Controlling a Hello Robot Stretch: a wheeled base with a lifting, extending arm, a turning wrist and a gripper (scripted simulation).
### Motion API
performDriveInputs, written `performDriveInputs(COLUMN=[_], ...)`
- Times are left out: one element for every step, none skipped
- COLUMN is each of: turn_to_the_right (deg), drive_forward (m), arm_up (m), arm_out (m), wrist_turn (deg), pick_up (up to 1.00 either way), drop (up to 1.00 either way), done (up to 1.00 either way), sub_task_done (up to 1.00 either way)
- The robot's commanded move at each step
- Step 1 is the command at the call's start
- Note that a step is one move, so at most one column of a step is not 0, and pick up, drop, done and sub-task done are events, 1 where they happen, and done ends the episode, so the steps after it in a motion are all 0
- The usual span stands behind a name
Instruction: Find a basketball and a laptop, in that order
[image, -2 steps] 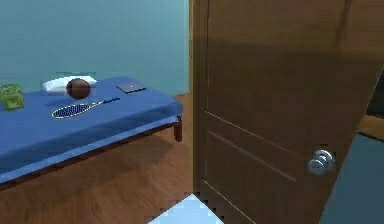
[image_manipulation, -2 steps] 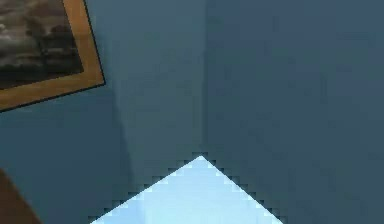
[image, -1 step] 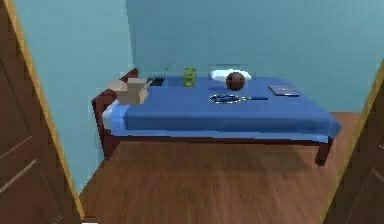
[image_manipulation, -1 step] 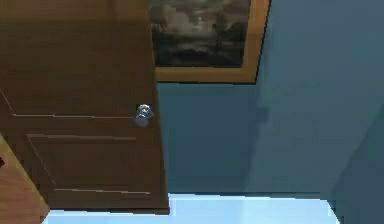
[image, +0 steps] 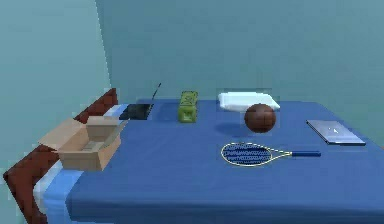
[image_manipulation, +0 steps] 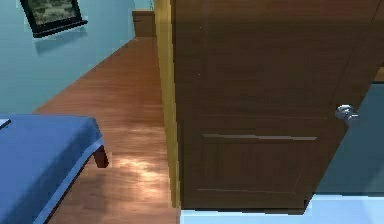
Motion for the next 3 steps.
performDriveInputs(turn_to_the_right=[0.0, 21.0, 0.0], drive_forward=[0.1, 0.0, 0.0], arm_up=[0.0, 0.0, 0.0], arm_out=[0.0, 0.0, 0.0], wrist_turn=[0.0, 0.0, 0.0], pick_up=[0.0, 0.0, 0.0], drop=[0.0, 0.0, 0.0], done=[0.0, 0.0, 0.0], sub_task_done=[0.0, 0.0, 1.0])
